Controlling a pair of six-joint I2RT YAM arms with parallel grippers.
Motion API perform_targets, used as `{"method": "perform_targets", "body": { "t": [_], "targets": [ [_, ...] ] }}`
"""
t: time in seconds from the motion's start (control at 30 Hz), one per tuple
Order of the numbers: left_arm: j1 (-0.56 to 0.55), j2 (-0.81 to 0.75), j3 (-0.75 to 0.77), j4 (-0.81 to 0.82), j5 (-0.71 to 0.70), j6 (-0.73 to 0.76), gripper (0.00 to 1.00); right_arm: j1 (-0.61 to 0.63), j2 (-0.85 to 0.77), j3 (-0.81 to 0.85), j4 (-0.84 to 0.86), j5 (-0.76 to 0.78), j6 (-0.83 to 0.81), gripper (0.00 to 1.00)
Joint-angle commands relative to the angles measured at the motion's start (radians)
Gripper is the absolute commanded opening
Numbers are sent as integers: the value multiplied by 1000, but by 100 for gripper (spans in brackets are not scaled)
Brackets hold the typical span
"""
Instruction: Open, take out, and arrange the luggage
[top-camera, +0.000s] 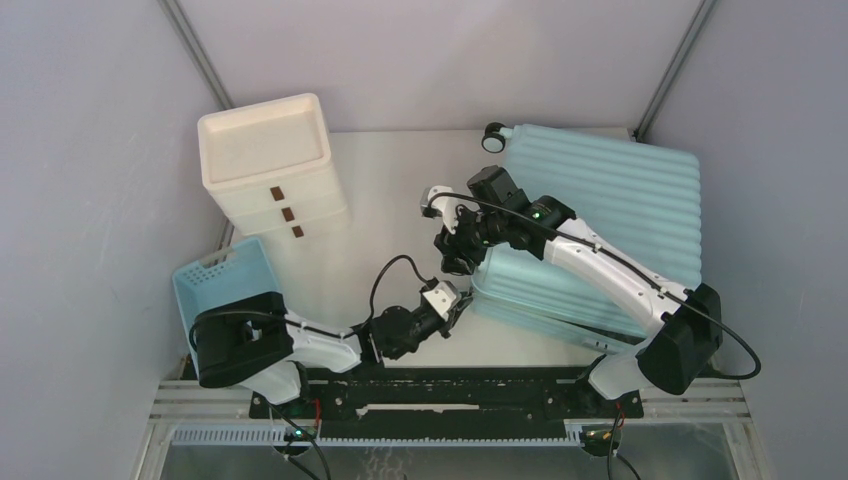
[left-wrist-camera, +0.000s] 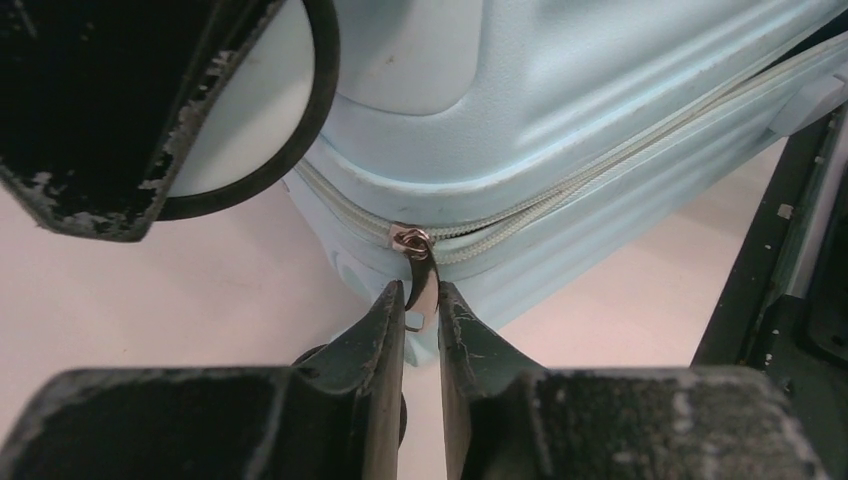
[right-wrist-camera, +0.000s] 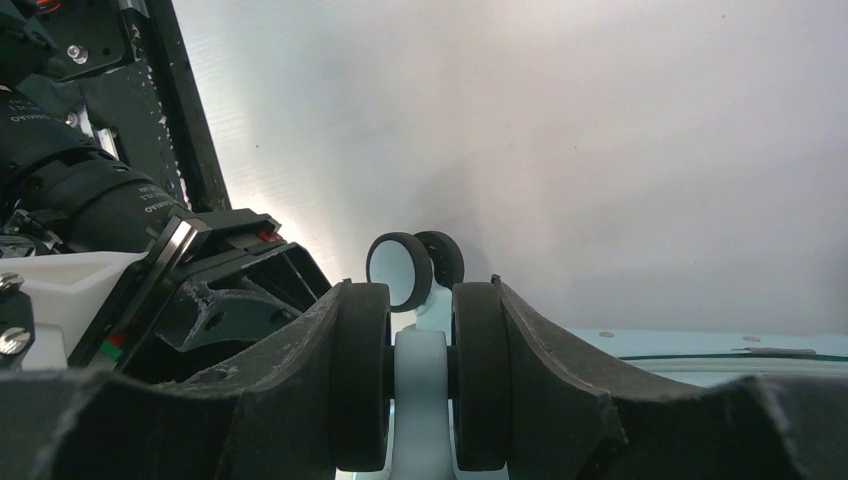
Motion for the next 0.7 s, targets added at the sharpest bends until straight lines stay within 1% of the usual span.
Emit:
{"method": "perform_targets", "body": {
  "t": [0.0, 0.1, 0.17, 0.37, 0.53, 0.67],
  "targets": [
    [19, -36, 13, -5, -70, -29, 24, 8, -78, 4, 86, -55, 42, 0],
    [19, -40, 8, -12, -75, -33, 27, 9, -79, 4, 86, -54, 39, 0],
    [21, -40, 7, -13, -78, -35, 28, 9, -79, 4, 86, -53, 40, 0],
    [26, -40, 10, -11, -62, -26, 27, 11, -78, 4, 87, -52, 36, 0],
    [33, -31, 4, 32, 7, -17, 26, 13, -78, 4, 86, -51, 31, 0],
    [36, -18, 10, 49, 27, -8, 25, 14, -78, 4, 79, -54, 28, 0]
  ]
}}
